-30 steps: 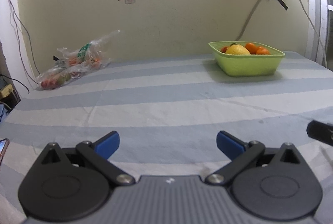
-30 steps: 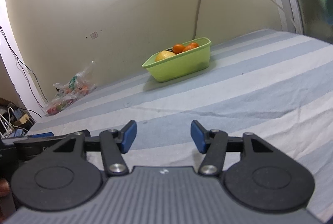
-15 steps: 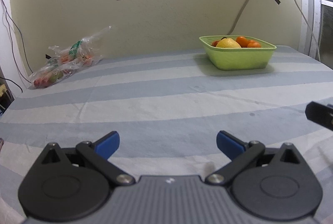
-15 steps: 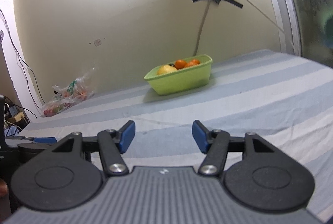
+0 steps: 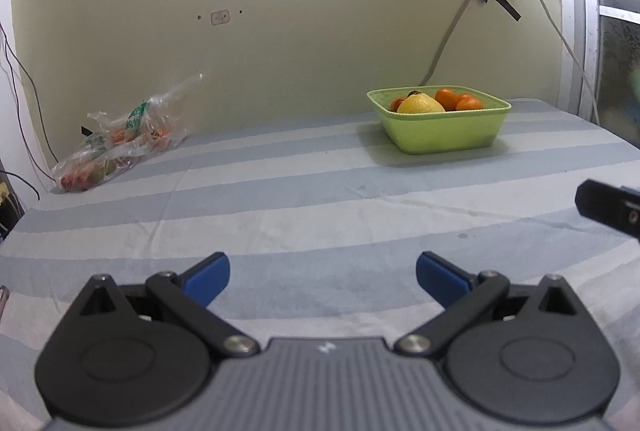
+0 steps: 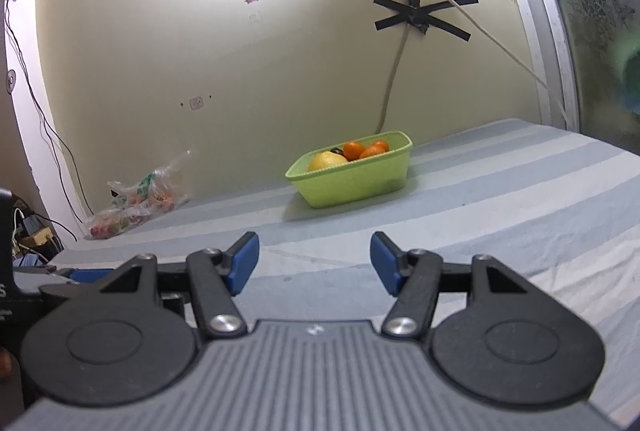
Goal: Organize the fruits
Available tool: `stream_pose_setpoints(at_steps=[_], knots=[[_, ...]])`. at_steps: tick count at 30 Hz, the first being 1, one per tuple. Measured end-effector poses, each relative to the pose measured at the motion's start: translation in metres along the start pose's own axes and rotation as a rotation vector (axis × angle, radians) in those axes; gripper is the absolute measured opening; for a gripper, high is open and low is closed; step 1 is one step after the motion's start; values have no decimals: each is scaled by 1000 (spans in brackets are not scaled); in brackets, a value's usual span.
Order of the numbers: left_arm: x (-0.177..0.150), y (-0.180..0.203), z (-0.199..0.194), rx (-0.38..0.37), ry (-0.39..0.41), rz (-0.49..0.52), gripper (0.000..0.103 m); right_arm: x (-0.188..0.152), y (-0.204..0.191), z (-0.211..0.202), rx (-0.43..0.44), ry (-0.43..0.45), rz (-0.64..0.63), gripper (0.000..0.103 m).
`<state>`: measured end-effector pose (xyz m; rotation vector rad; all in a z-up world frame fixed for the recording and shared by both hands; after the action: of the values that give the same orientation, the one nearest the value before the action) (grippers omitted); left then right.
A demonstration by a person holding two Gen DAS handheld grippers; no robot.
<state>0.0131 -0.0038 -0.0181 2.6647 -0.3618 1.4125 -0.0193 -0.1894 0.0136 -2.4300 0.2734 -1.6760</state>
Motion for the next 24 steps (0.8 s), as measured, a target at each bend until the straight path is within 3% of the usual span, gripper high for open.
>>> stream_pose_setpoints(at_steps=[24], knots=[[2,7,-2,-36,-13,28,103,2,-4,-5,3,16,2,66]])
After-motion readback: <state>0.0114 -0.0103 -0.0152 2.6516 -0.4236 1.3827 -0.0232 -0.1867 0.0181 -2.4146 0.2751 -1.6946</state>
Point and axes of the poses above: each gripper's, at about its wrist camera, not at the fingertips, and z roughly the way its jaws point, y to its right, x to its top, the point moved 8 cm from there along z, roughly the way its jaws point, and after that the axes turned 11 degrees about -x, right-handed, at the moved point
